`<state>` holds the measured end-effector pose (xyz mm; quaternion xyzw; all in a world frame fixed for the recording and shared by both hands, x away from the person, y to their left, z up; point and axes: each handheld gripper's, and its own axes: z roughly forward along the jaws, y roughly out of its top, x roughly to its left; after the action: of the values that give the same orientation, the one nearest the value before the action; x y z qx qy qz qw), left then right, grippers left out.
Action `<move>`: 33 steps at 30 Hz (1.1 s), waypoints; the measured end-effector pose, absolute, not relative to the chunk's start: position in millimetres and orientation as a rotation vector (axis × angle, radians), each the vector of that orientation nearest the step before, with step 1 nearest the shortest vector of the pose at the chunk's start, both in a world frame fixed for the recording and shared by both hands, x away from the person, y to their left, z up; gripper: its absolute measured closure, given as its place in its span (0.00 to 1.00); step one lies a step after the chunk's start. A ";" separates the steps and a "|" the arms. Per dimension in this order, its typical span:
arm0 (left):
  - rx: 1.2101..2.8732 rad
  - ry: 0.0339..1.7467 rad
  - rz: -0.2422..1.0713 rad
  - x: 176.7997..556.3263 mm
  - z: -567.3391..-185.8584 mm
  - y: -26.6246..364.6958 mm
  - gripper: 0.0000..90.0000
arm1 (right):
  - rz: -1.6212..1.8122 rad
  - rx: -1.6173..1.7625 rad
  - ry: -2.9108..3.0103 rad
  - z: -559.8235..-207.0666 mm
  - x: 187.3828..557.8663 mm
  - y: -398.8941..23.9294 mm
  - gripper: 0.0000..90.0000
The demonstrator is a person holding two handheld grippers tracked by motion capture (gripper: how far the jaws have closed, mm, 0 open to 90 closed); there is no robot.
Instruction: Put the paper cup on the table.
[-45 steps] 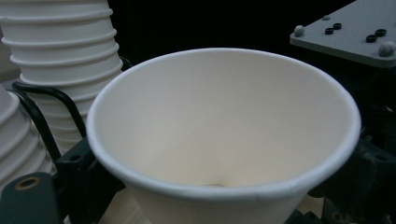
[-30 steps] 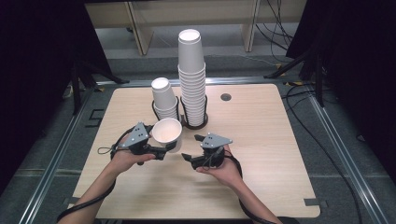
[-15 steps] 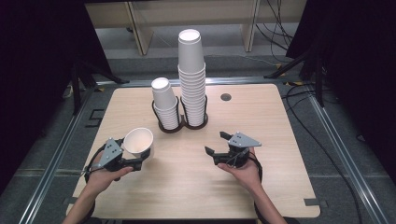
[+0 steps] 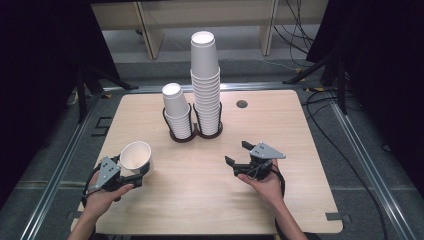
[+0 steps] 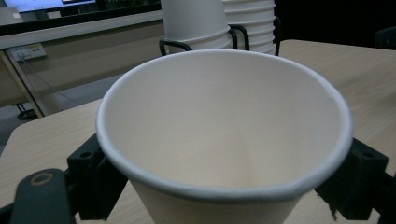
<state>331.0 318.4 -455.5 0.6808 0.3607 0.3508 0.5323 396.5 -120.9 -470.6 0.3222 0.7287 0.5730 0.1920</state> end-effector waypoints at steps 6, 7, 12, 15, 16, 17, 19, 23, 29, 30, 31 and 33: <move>1.590 0.906 0.859 329.4 -466.0 320.0 0.16 | 1.570 0.911 2.013 -472.1 399.4 -127.9 0.17; 1.599 0.928 0.854 327.8 -466.7 320.2 0.16 | 1.584 0.933 2.016 -472.5 398.4 -127.8 0.17; 1.578 0.925 0.870 327.3 -470.0 319.8 0.16 | 1.573 0.938 1.977 -473.4 398.1 -132.3 0.17; 1.561 0.940 0.877 326.1 -473.0 322.5 0.16 | 1.579 0.976 1.970 -474.0 398.0 -132.3 0.17; 1.569 0.937 0.878 325.9 -473.6 323.6 0.16 | 1.573 0.975 1.955 -473.5 397.9 -133.2 0.17; 1.571 0.955 0.880 324.3 -474.4 324.3 0.16 | 1.572 0.981 1.954 -473.4 397.6 -133.1 0.17; 1.563 0.954 0.886 324.0 -477.3 326.0 0.16 | 1.549 0.981 1.954 -472.7 396.9 -134.2 0.17; 1.559 0.989 0.904 322.4 -479.2 329.3 0.16 | 1.582 0.993 1.943 -474.9 396.8 -133.2 0.17; 1.535 1.021 0.911 325.0 -481.9 332.3 0.16 | 1.563 0.957 1.952 -474.3 397.9 -133.0 0.17; 1.540 1.022 0.911 325.1 -482.3 332.1 0.16 | 1.593 0.984 1.961 -474.5 397.0 -131.5 0.17; 1.532 1.015 0.916 326.2 -483.4 331.6 0.16 | 1.577 0.974 1.954 -474.4 397.0 -131.4 0.17; 1.546 1.014 0.907 325.8 -484.3 331.1 0.15 | 1.578 0.988 1.958 -474.9 396.6 -130.2 0.17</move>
<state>325.8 331.1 -484.3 0.6434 0.4220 0.3775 0.5153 396.6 -130.2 -474.9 0.3570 0.7072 0.5700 0.2181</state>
